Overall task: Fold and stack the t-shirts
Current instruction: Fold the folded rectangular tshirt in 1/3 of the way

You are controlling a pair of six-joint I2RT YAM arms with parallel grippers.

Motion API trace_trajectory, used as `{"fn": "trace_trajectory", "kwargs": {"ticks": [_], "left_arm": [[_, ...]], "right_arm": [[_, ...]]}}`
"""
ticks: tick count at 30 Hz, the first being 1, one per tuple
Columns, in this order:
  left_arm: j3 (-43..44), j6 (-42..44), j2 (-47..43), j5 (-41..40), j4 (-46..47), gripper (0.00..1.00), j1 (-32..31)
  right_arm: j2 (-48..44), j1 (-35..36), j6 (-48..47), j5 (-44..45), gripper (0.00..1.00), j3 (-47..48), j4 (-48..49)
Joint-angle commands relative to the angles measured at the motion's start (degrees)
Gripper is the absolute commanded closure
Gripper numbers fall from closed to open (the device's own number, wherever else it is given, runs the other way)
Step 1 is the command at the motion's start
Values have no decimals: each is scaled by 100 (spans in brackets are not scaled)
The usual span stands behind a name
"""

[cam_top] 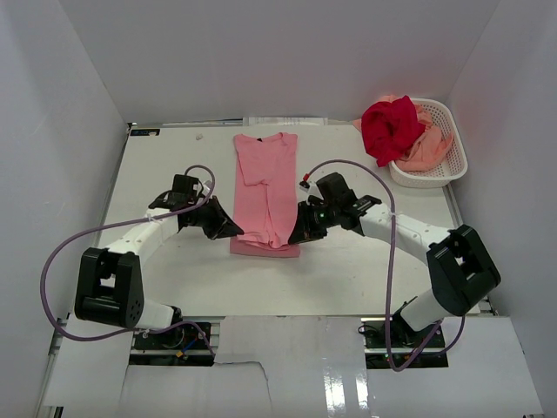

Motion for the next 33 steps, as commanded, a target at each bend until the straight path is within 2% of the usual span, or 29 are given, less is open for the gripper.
{"fn": "trace_trajectory", "kwargs": {"ticks": [1, 33], "left_arm": [[187, 90, -3, -15, 146, 100, 44], [1153, 55, 1078, -129, 743, 100, 219]], "right_arm": [[88, -68, -257, -90, 92, 350, -136], [1081, -631, -934, -169, 92, 1501, -523]]}}
